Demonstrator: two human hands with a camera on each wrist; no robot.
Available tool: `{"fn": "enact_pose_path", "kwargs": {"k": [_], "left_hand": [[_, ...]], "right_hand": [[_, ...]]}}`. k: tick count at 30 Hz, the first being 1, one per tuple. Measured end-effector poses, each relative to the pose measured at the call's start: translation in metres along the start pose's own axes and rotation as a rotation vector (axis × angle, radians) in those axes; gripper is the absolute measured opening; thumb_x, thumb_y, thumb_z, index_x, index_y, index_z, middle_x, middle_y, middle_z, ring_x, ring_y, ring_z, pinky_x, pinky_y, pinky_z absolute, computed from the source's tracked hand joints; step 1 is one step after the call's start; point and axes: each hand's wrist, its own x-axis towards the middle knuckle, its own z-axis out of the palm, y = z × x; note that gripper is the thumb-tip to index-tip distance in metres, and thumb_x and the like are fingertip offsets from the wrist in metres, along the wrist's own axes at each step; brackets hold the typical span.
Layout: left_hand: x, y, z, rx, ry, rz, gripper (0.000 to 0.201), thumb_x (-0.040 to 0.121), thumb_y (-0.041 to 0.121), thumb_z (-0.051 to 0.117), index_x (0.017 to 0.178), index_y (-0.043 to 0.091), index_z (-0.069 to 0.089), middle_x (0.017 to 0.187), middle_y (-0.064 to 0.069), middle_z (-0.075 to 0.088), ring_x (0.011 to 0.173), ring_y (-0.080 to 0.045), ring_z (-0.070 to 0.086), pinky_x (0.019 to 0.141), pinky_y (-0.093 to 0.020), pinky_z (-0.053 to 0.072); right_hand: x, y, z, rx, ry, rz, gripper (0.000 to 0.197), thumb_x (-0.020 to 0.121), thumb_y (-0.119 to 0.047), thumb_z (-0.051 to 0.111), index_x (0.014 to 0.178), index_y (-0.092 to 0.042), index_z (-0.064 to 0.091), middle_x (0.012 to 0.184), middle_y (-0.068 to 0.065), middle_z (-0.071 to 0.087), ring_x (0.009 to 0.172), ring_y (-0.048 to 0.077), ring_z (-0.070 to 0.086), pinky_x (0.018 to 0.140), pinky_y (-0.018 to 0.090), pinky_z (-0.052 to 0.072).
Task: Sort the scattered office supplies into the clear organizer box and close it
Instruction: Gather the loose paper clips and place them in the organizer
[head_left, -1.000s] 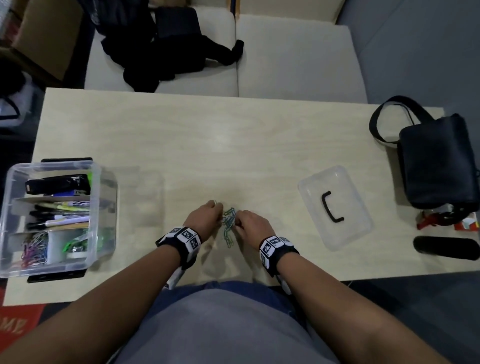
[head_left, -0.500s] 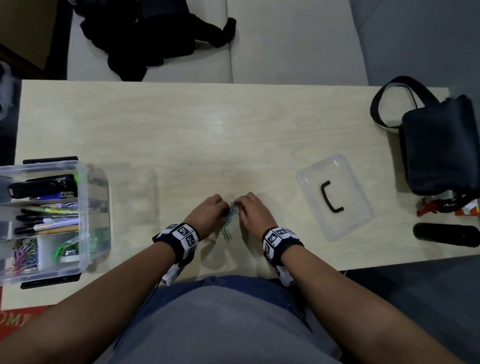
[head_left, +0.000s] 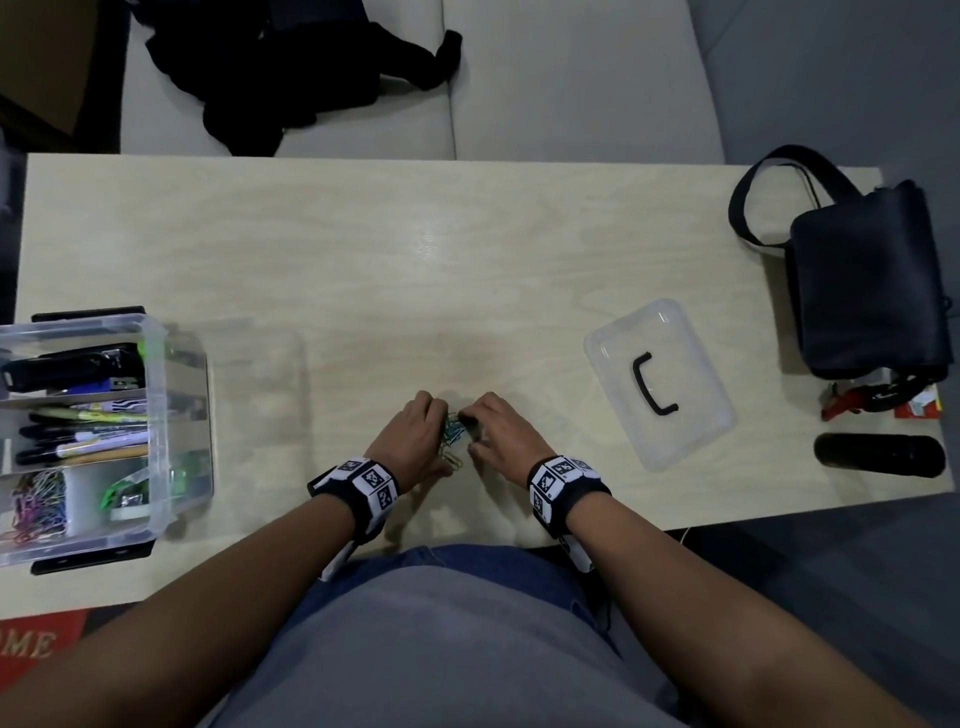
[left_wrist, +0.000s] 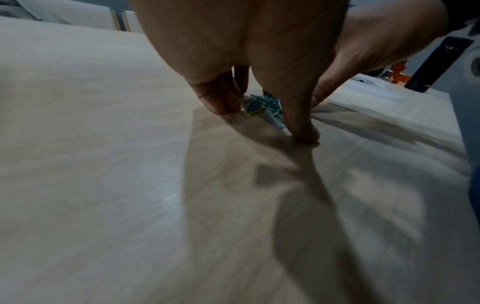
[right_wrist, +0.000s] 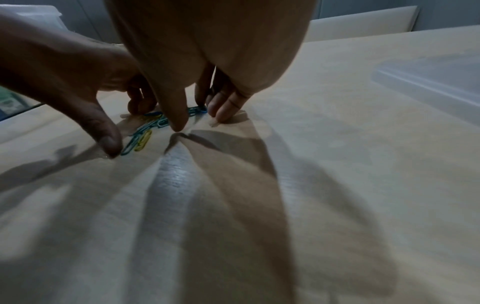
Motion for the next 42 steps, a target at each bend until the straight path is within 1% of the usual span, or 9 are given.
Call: {"fn": "enact_pose_path", "kwargs": {"k": [5, 10, 14, 19, 22, 27, 32, 37, 42], "left_hand": [[0.007, 0.003, -0.002, -0.113, 0.028, 0.003, 0.053, 0.074, 0.021, 0.081, 0.111, 0.006, 0.046, 0.109, -0.011, 0.044, 0.084, -0.030, 0.049, 0.064, -0.032, 0.031], [0.013, 0.001, -0.006, -0.106, 0.027, 0.037, 0.026, 0.085, 0.014, 0.068, 0.103, 0.005, 0.050, 0.101, -0.014, 0.045, 0.072, -0.034, 0.049, 0.058, -0.035, 0.030], [0.018, -0.001, -0.010, -0.102, 0.009, 0.046, 0.013, 0.092, 0.012, 0.057, 0.100, 0.004, 0.052, 0.097, -0.017, 0.045, 0.065, -0.035, 0.048, 0.056, -0.039, 0.033], [0.017, -0.006, -0.014, -0.080, 0.012, 0.012, 0.011, 0.093, 0.009, 0.054, 0.101, 0.001, 0.054, 0.095, -0.018, 0.047, 0.066, -0.037, 0.051, 0.058, -0.038, 0.031], [0.016, -0.009, -0.018, -0.101, 0.032, -0.001, 0.012, 0.094, 0.010, 0.053, 0.100, 0.000, 0.056, 0.095, -0.019, 0.049, 0.073, -0.038, 0.054, 0.062, -0.041, 0.038], [0.015, -0.014, -0.023, -0.133, 0.065, -0.051, 0.016, 0.095, 0.014, 0.051, 0.102, 0.004, 0.062, 0.098, -0.016, 0.055, 0.081, -0.037, 0.057, 0.069, -0.041, 0.044], [0.016, -0.019, -0.027, -0.208, 0.074, -0.110, 0.014, 0.091, 0.012, 0.058, 0.100, 0.008, 0.066, 0.098, -0.013, 0.060, 0.089, -0.035, 0.058, 0.075, -0.036, 0.045], [0.012, -0.025, -0.034, -0.281, 0.113, -0.161, 0.010, 0.084, 0.010, 0.066, 0.093, 0.009, 0.070, 0.091, -0.013, 0.067, 0.088, -0.033, 0.062, 0.075, -0.033, 0.046], [0.003, -0.030, -0.045, -0.405, 0.182, -0.236, 0.011, 0.081, 0.004, 0.065, 0.087, 0.009, 0.073, 0.085, -0.008, 0.073, 0.079, -0.020, 0.063, 0.069, -0.023, 0.042]], "right_hand": [[-0.002, -0.006, 0.005, 0.043, 0.003, 0.023, 0.041, 0.084, -0.010, 0.068, 0.123, -0.005, 0.057, 0.117, 0.009, 0.051, 0.103, 0.024, 0.055, 0.089, 0.030, 0.046], [-0.003, -0.011, 0.011, 0.037, -0.003, 0.104, 0.046, 0.084, -0.021, 0.072, 0.125, -0.007, 0.054, 0.119, 0.007, 0.049, 0.104, 0.024, 0.054, 0.090, 0.034, 0.047], [0.001, -0.017, 0.015, -0.003, 0.035, 0.120, 0.038, 0.087, -0.019, 0.069, 0.118, -0.005, 0.055, 0.117, 0.010, 0.049, 0.104, 0.026, 0.051, 0.086, 0.033, 0.044], [0.013, -0.022, 0.015, -0.078, 0.066, 0.123, 0.021, 0.092, -0.015, 0.062, 0.108, -0.002, 0.056, 0.110, 0.014, 0.052, 0.100, 0.030, 0.050, 0.082, 0.038, 0.043], [0.017, -0.023, 0.017, -0.118, 0.082, 0.101, 0.015, 0.091, -0.011, 0.060, 0.104, -0.002, 0.057, 0.107, 0.015, 0.054, 0.098, 0.032, 0.051, 0.080, 0.041, 0.045], [0.020, -0.022, 0.018, -0.179, 0.094, 0.117, 0.017, 0.095, -0.012, 0.053, 0.107, -0.002, 0.059, 0.108, 0.015, 0.057, 0.101, 0.033, 0.054, 0.078, 0.041, 0.045], [0.022, -0.022, 0.006, -0.128, 0.068, 0.124, 0.020, 0.096, -0.012, 0.052, 0.110, -0.002, 0.062, 0.111, 0.015, 0.059, 0.104, 0.032, 0.054, 0.084, 0.040, 0.045], [0.018, -0.020, -0.002, -0.027, 0.091, 0.168, 0.015, 0.095, -0.013, 0.052, 0.104, -0.007, 0.064, 0.106, 0.010, 0.060, 0.097, 0.028, 0.057, 0.083, 0.036, 0.045], [0.017, -0.026, -0.007, 0.061, 0.150, 0.187, 0.009, 0.092, -0.013, 0.058, 0.097, -0.011, 0.066, 0.099, 0.006, 0.064, 0.092, 0.024, 0.058, 0.082, 0.035, 0.048]]}}
